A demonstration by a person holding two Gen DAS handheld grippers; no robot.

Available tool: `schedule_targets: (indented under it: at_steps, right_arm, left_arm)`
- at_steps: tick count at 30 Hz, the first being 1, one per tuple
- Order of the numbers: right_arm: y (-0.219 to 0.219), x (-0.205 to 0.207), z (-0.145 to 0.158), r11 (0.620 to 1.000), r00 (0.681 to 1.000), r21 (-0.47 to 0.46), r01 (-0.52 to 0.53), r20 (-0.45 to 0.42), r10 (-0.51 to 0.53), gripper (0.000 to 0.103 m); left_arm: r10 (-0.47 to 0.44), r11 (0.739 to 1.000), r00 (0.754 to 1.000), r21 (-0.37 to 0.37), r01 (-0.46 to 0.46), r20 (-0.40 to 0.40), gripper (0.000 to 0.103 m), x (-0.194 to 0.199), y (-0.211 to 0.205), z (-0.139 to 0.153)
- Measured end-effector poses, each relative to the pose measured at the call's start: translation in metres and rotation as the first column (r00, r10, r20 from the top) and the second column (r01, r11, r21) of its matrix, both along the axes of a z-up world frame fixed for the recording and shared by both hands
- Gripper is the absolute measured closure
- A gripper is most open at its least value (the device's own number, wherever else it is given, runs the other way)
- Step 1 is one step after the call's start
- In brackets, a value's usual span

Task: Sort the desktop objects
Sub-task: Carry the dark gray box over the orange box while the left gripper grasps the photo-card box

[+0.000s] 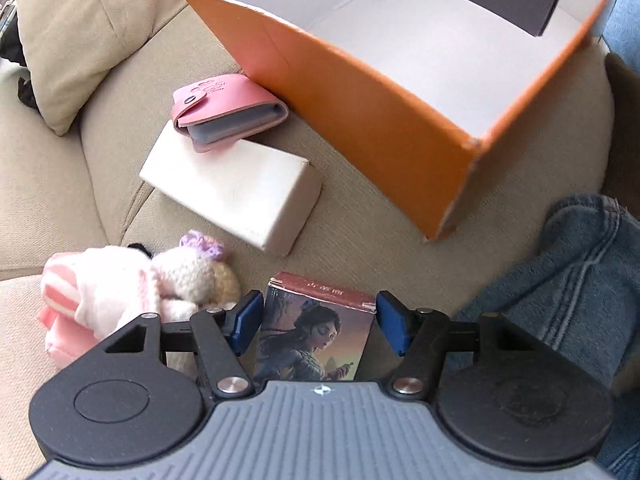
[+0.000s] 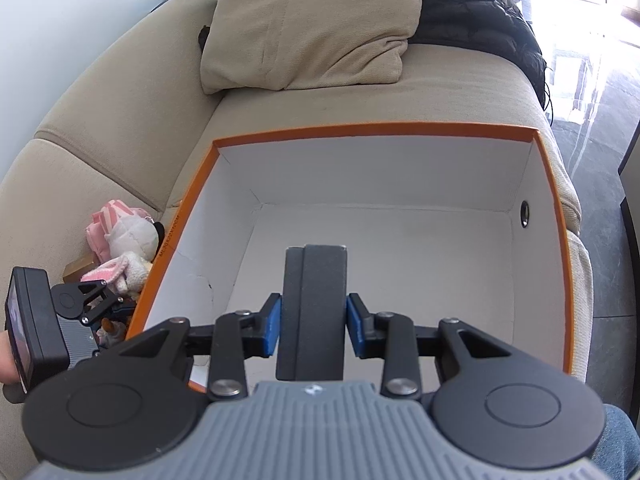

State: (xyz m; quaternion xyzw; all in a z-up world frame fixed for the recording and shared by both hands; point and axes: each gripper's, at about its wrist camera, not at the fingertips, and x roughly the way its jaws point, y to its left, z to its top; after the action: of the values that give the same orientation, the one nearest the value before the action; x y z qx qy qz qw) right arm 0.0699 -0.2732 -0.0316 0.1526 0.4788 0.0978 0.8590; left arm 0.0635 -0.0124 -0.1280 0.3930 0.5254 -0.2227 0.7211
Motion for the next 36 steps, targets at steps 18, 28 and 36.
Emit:
schedule_targets:
  at_steps: [18, 28, 36]
  right_arm:
    - [0.003, 0.002, -0.004, 1.000, 0.999, -0.014, 0.018, -0.036, -0.019, 0.067]
    - [0.004, 0.010, -0.029, 0.999, 0.993, -0.040, 0.033, -0.112, -0.037, 0.067]
    - [0.007, 0.005, -0.032, 0.998, 0.992, -0.048, 0.031, -0.122, -0.037, 0.066]
  left_arm:
    - [-0.007, 0.989, 1.000, 0.148, 0.010, -0.019, 0.034, 0.015, -0.042, -0.021]
    - [-0.034, 0.972, 0.999, 0.233, 0.028, 0.021, 0.035, 0.023, -0.049, -0.031]
    - [-0.001, 0.996, 0.999, 0.089, -0.002, 0.035, 0.070, 0.032, -0.024, 0.019]
